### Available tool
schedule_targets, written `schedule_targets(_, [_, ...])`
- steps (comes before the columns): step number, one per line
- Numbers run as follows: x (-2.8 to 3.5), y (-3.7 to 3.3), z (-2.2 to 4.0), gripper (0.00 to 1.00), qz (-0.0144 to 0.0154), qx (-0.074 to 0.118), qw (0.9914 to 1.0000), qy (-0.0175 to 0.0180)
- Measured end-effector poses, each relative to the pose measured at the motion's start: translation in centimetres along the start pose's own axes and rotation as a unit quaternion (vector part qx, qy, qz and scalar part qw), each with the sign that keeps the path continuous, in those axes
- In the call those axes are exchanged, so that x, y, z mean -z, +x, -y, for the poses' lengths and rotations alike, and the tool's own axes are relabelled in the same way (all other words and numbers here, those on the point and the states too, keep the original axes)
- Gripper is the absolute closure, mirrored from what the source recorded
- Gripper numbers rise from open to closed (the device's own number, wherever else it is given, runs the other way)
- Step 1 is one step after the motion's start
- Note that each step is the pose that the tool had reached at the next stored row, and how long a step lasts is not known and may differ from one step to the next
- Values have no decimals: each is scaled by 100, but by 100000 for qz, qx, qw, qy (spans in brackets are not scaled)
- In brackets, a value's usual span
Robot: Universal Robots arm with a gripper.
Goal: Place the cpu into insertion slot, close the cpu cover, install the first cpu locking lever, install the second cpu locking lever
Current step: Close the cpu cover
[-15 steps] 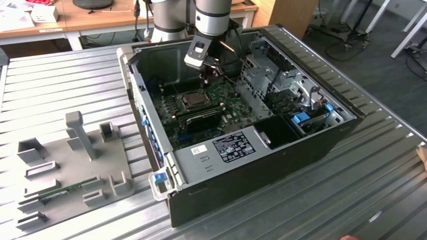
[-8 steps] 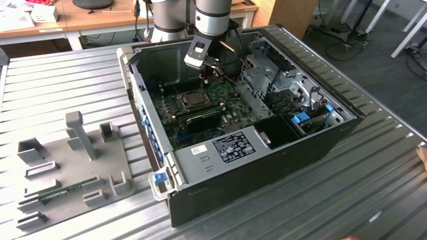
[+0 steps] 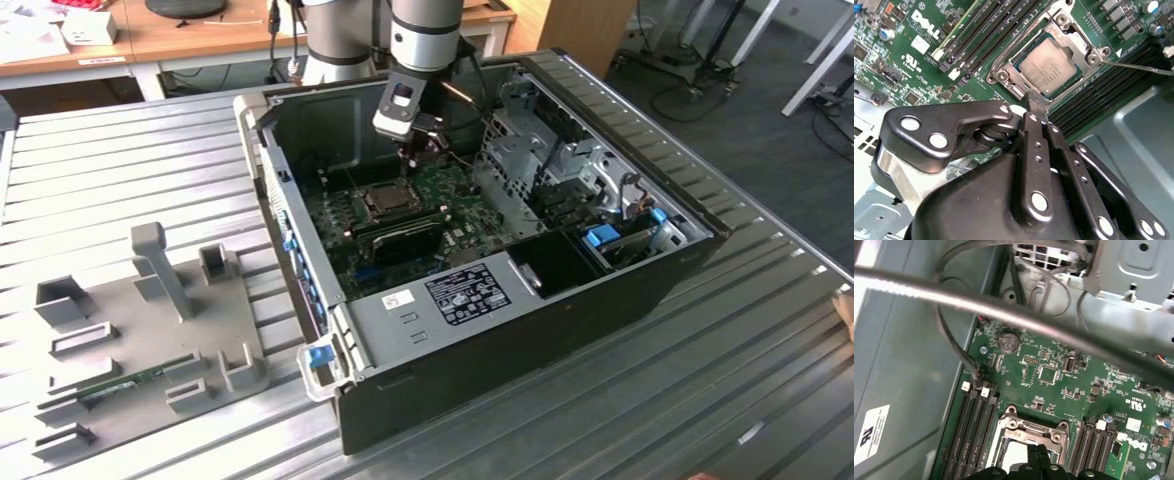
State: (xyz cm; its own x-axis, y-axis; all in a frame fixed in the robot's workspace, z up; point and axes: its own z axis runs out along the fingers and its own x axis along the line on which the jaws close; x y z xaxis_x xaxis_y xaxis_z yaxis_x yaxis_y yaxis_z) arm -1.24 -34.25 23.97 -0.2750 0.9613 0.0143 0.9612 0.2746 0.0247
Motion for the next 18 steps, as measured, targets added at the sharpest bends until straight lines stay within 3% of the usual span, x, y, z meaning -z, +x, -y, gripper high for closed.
schedule_targets(4, [-1,0,0,90,-67,2682,99964,39])
schedule_targets(10, [-1,0,0,90,-158,6318,99800,89])
schedule_targets(18, [-1,0,0,90,-166,6742,99772,96])
